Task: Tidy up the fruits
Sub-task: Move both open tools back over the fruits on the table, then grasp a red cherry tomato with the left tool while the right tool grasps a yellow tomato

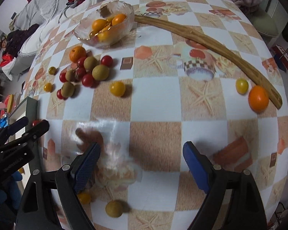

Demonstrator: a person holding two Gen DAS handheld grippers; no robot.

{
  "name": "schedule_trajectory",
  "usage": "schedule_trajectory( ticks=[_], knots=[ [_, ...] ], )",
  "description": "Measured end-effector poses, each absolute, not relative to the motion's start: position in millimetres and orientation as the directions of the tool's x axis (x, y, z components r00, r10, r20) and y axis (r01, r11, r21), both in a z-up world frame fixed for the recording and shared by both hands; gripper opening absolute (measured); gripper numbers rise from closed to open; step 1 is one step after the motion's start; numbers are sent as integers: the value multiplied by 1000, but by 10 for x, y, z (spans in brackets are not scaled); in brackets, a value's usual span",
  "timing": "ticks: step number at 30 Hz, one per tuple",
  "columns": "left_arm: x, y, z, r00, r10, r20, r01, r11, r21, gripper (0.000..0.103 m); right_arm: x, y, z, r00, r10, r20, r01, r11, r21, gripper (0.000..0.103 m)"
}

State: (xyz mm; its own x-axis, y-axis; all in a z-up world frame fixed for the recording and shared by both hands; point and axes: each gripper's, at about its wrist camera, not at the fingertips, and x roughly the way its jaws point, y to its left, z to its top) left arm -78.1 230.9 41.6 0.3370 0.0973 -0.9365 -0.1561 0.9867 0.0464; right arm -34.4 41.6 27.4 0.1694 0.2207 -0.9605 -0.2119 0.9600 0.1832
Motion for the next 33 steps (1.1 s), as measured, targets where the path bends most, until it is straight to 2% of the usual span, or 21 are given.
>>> schedule_trajectory(
  ticks=[7, 8, 9, 10, 12, 17, 19, 22, 23, 24, 25, 26, 27, 29, 30, 33],
  knots=[
    [-545, 2329, 200, 338, 101, -936, -126, 990, 62, 81, -130, 529, 205, 168, 244, -955, -268, 944, 194, 90],
    [-525, 2328, 176, 337, 97, -937, -125, 991, 57, 79, -109, 557, 185, 166, 246, -955, -276, 941, 195, 88],
    [-502, 2323, 149, 334, 91, -938, -123, 991, 52, 70, -87, 589, 163, 166, 246, -955, -286, 939, 192, 85],
    [-469, 2314, 113, 323, 79, -943, -116, 992, 44, 66, -78, 610, 150, 166, 244, -955, -292, 938, 189, 82],
    [-423, 2299, 110, 336, 61, -940, -116, 993, 24, 66, -48, 670, 114, 165, 241, -956, -308, 934, 183, 74],
    [-309, 2238, 97, 354, 54, -934, -104, 994, 18, 66, 39, 864, 106, 190, 244, -951, -372, 914, 160, 71],
    [-262, 2227, 92, 360, 48, -932, -102, 995, 11, 66, 74, 924, 105, 200, 239, -950, -388, 910, 147, 66],
    [-222, 2225, 88, 369, 36, -929, -101, 995, -2, 66, 123, 969, 107, 212, 231, -950, -394, 909, 133, 53],
    [-212, 2226, 85, 370, 35, -928, -102, 995, -3, 66, 135, 973, 108, 214, 228, -950, -395, 910, 129, 45],
    [-212, 2228, 88, 371, 27, -928, -102, 995, -12, 63, 145, 973, 110, 217, 224, -950, -395, 910, 124, 36],
    [-216, 2224, 90, 371, 22, -928, -100, 995, -16, 60, 157, 962, 109, 213, 232, -949, -392, 910, 134, 32],
    [-222, 2214, 97, 373, 19, -927, -95, 995, -18, 52, 168, 942, 111, 206, 241, -948, -386, 910, 148, 26],
    [-230, 2190, 110, 376, 13, -927, -83, 996, -20, 40, 172, 908, 114, 200, 249, -948, -378, 912, 160, 24],
    [-244, 2160, 119, 374, 10, -927, -70, 997, -18, 32, 170, 853, 115, 187, 267, -945, -358, 914, 188, 24],
    [-256, 2153, 124, 378, -4, -926, -63, 998, -30, 21, 166, 832, 118, 183, 275, -944, -351, 915, 199, 24],
    [-269, 2154, 131, 373, -25, -928, -59, 997, -51, 21, 132, 775, 142, 180, 290, -940, -332, 917, 220, 24]
  ],
)
